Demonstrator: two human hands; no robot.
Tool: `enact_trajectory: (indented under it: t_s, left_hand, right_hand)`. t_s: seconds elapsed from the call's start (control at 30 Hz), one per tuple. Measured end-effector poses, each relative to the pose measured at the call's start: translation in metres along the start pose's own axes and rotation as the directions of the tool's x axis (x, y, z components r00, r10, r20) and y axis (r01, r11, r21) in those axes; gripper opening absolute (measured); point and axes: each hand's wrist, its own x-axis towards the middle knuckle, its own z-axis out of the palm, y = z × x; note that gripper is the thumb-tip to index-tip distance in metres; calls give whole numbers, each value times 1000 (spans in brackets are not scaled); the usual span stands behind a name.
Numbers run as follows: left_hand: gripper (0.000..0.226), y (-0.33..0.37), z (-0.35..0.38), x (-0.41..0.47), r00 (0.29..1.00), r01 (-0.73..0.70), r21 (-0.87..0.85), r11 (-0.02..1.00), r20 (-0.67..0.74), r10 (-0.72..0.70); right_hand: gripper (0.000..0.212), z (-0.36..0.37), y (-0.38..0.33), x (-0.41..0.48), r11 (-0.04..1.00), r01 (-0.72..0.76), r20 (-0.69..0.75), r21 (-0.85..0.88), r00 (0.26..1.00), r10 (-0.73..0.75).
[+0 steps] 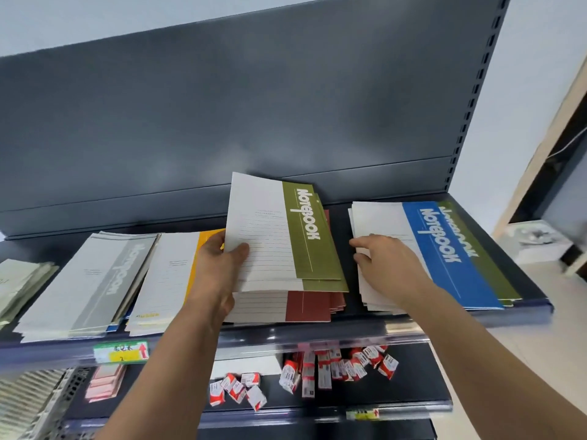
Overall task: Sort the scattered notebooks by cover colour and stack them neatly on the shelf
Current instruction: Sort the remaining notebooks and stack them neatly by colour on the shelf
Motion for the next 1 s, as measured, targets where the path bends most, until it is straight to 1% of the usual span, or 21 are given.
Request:
enact_trajectory:
  t_s: [0.07, 0.1, 0.17, 0.23, 0.27, 0.33, 0.37, 0.4, 0.47, 0.5, 0.53, 0.57, 0.6, 0.63, 0.67, 0.73, 0.83, 0.9, 0.97, 1.0]
  left_hand:
    - [26, -2, 5, 1, 1000, 1, -2, 1000, 13, -1]
    - [27, -3, 8, 1, 1000, 1, -4, 1000, 13, -1]
    - [31, -3, 13, 3, 1000, -6, -1, 1000, 15, 6]
    - [34, -2, 17, 6, 1000, -13, -2, 1000, 21, 13]
    - [33, 0, 18, 7, 1000, -12, -3, 1000, 25, 12]
    - [32, 3, 20, 10, 1000, -10, -11, 1000, 30, 10]
    - [32, 5, 21, 11, 999, -12, -19, 1000, 29, 12]
    - [32, 6, 22, 12, 999, -14, -27, 1000, 33, 15]
    - [30, 7, 25, 14, 999, -15, -45, 999, 38, 17]
    - [30, 7, 26, 14, 999, -17, -58, 998, 40, 19]
    - [30, 7, 28, 14, 999, -22, -72, 997, 37, 24]
    - [31, 8, 30, 13, 999, -26, -87, 996, 41, 30]
    - [32, 8, 32, 12, 998, -28, -95, 995, 46, 33]
    - [33, 8, 35, 11, 998, -27, -98, 995, 55, 32]
    - [34, 8, 37, 9, 997, -25, -96, 995, 65, 32]
    - [34, 7, 44, 5, 996, -29, -82, 996, 88, 36]
    - [32, 6, 54, -5, 993, -51, -79, 996, 104, 59]
    - [31, 5, 59, -12, 994, -66, -79, 995, 84, 72]
    - [32, 7, 63, -19, 996, -65, -101, 993, 51, 71]
    - [33, 9, 65, -21, 997, -64, -114, 991, 35, 69]
  right_hand:
    - [41, -3, 3, -4, 1000, -3, 16, -27, 1000, 3]
    - [48, -3, 4, -6, 998, 0, 56, -70, 998, 4]
    - [75, -5, 10, -11, 986, 31, 207, -162, 978, 4]
    - [101, -9, 19, -19, 983, 48, 350, -180, 936, 18]
    - [109, -11, 24, -22, 980, 59, 388, -193, 921, 20]
    - [116, -17, 33, -30, 972, 77, 395, -222, 918, 18]
    - [115, -19, 37, -33, 980, 59, 380, -192, 925, 19]
    - [113, -23, 38, -37, 992, 10, 360, -129, 932, 38]
    - [105, -29, 39, -42, 993, -117, 336, 24, 936, 102]
    - [99, -32, 39, -45, 981, -184, 312, 66, 937, 155]
    - [91, -34, 40, -45, 969, -239, 250, 68, 944, 215]
    - [82, -36, 42, -46, 956, -292, 151, 22, 946, 286]
    - [72, -37, 45, -46, 938, -343, 56, -57, 937, 346]
    - [64, -39, 48, -45, 908, -396, -10, -135, 917, 398]
    - [61, -39, 53, -44, 877, -443, -36, -183, 895, 445]
    - [68, -37, 66, -41, 826, -528, -21, -200, 845, 535]
    - [85, -41, 77, -36, 794, -600, -24, -99, 799, 601]
    - [87, -46, 81, -33, 795, -605, 4, -34, 796, 605]
    - [86, -51, 89, -30, 813, -583, 90, 18, 810, 579]
    - [89, -51, 95, -27, 825, -564, 132, 35, 821, 556]
